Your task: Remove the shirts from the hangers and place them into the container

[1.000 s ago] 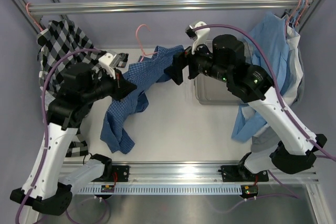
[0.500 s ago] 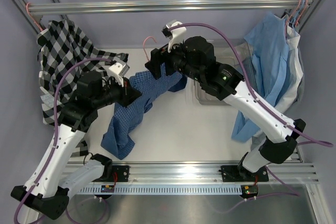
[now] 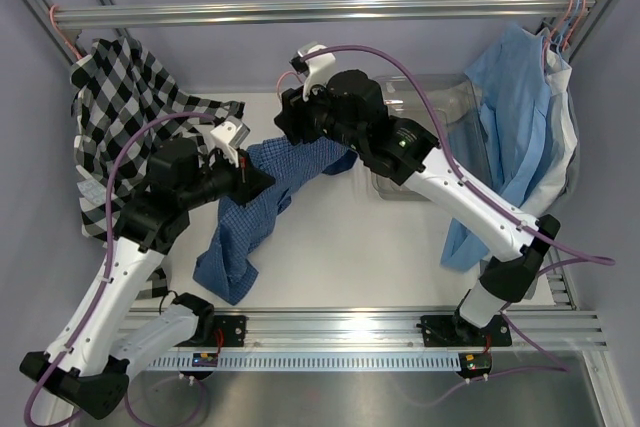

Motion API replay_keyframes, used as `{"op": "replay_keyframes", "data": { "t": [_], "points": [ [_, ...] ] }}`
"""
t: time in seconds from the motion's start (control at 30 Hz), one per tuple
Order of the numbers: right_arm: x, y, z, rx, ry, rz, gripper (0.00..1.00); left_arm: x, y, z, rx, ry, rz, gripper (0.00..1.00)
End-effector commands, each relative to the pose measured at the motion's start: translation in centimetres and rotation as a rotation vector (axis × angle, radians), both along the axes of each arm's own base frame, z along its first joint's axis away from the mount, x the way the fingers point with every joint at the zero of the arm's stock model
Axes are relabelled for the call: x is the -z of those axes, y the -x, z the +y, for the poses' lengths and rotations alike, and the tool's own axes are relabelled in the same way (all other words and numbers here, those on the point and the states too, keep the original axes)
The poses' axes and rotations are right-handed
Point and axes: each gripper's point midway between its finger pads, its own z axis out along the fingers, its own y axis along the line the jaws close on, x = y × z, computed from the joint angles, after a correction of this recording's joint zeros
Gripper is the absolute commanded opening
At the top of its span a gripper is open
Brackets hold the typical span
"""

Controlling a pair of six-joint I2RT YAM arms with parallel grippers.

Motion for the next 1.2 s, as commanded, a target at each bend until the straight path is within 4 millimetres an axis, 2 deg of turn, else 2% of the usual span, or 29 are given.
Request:
{"op": "replay_keyframes", "data": {
  "t": [0.0, 0.07, 0.1, 0.13, 0.17, 0.2, 0.33, 0.37, 0.43, 0.47, 0.5, 0.57, 0.63, 0.8, 0.9, 0.93, 1.13, 1.17],
  "points": [
    [-1.7, 0.0, -0.2, 0.011, -0.040, -0.057, 0.48, -3.7, -0.2, -1.0, 0.028, 0.082, -0.122, 0.00],
    [-1.5, -0.2, -0.5, 0.026, -0.031, -0.071, 0.34, -3.4, 0.0, -1.2, 0.034, 0.078, -0.112, 0.00],
    [-1.7, -0.3, -0.6, 0.031, -0.035, -0.082, 0.18, -3.2, 0.1, -1.3, 0.037, 0.075, -0.103, 0.00],
    [-1.5, -0.5, -0.7, 0.041, -0.024, -0.093, 0.08, -3.0, 0.2, -1.4, 0.038, 0.074, -0.100, 0.00],
    [-1.3, -0.5, -0.9, 0.044, -0.016, -0.100, 0.01, -2.6, 0.3, -1.4, 0.039, 0.072, -0.092, 0.00],
    [-1.4, -0.7, -1.0, 0.051, -0.016, -0.108, 0.00, -2.4, 0.4, -1.3, 0.037, 0.071, -0.084, 0.00],
    [0.1, -0.9, -1.4, 0.044, 0.040, -0.163, 0.00, -1.4, 0.4, -0.8, 0.011, 0.043, -0.051, 0.54],
    [1.3, -0.7, -1.6, 0.035, 0.060, -0.161, 0.00, -1.4, 0.3, -0.7, 0.004, 0.039, -0.051, 0.75],
    [1.7, -0.4, -1.6, 0.018, 0.061, -0.187, 0.00, -1.4, 0.0, -0.3, -0.021, 0.023, -0.058, 0.85],
    [3.0, -0.2, -1.9, 0.010, 0.081, -0.182, 0.00, -1.5, -0.1, -0.2, -0.028, 0.019, -0.066, 0.92],
    [3.0, -0.1, -1.9, 0.005, 0.075, -0.197, 0.00, -1.5, -0.4, -0.2, -0.027, 0.007, -0.071, 0.94],
    [4.4, 0.1, -2.3, -0.007, 0.097, -0.199, 0.00, -2.2, -0.6, -0.4, -0.019, 0.007, -0.085, 0.94],
    [4.9, 0.4, -2.3, -0.028, 0.102, -0.199, 0.00, -2.9, -0.9, -1.0, 0.015, 0.013, -0.101, 0.93],
    [5.1, 1.1, -2.9, -0.061, 0.112, -0.195, 0.00, -3.0, -1.7, -2.8, 0.113, 0.010, -0.108, 0.86],
    [4.8, 1.3, -3.0, -0.078, 0.109, -0.197, 0.00, -2.3, -2.2, -3.9, 0.173, 0.009, -0.086, 0.80],
    [4.8, 1.5, -3.0, -0.087, 0.106, -0.195, 0.00, -1.6, -2.4, -4.3, 0.191, 0.004, -0.062, 0.76],
    [5.3, 1.2, -3.5, -0.079, 0.117, -0.183, 0.00, -0.6, -2.4, -5.3, 0.256, -0.001, -0.005, 0.56],
    [5.2, 1.2, -3.7, -0.078, 0.118, -0.182, 0.00, -0.5, -2.4, -5.3, 0.257, -0.002, -0.001, 0.47]
  ]
}}
